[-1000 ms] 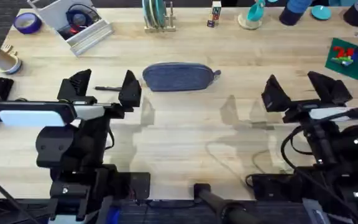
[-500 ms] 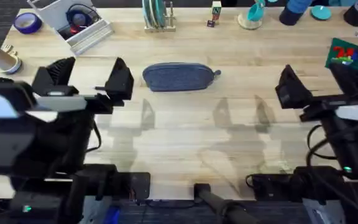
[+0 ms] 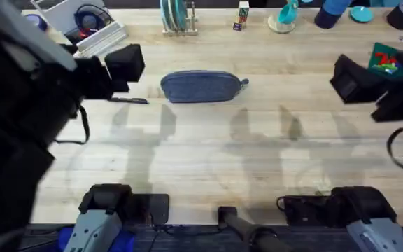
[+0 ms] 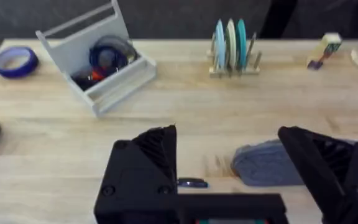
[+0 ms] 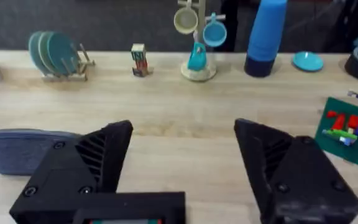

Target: Unzip the bag, pick up the pens from the table one at a time and place them inside, then zip the bag closed.

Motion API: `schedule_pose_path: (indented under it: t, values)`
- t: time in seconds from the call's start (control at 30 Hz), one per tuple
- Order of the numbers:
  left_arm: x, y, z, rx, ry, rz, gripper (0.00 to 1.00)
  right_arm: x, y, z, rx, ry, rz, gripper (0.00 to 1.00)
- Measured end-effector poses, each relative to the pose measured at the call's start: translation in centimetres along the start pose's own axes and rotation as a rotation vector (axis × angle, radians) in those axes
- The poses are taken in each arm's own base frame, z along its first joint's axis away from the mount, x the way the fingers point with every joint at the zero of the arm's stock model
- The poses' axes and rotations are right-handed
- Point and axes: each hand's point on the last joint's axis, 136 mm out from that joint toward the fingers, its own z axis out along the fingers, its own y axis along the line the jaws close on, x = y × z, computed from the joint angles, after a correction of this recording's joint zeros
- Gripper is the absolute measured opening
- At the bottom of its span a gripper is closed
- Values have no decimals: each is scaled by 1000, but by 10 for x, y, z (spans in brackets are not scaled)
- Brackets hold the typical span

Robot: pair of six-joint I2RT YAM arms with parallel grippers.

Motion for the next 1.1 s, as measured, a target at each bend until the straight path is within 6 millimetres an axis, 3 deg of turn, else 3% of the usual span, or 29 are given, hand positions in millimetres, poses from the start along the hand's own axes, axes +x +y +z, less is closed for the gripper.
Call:
schedule_pose_path:
  t: [0.6, 0.83, 1.1]
  values:
    - [-7, -5, 8, 20, 388, -7, 993, -27, 3, 49, -12, 553, 37, 996]
    - [-5, -9, 18, 44, 480, -14, 993, -36, 2, 73, -9, 632, 43, 996]
    - [2, -10, 30, 49, 520, -17, 993, -25, 1, 83, -8, 679, 46, 996]
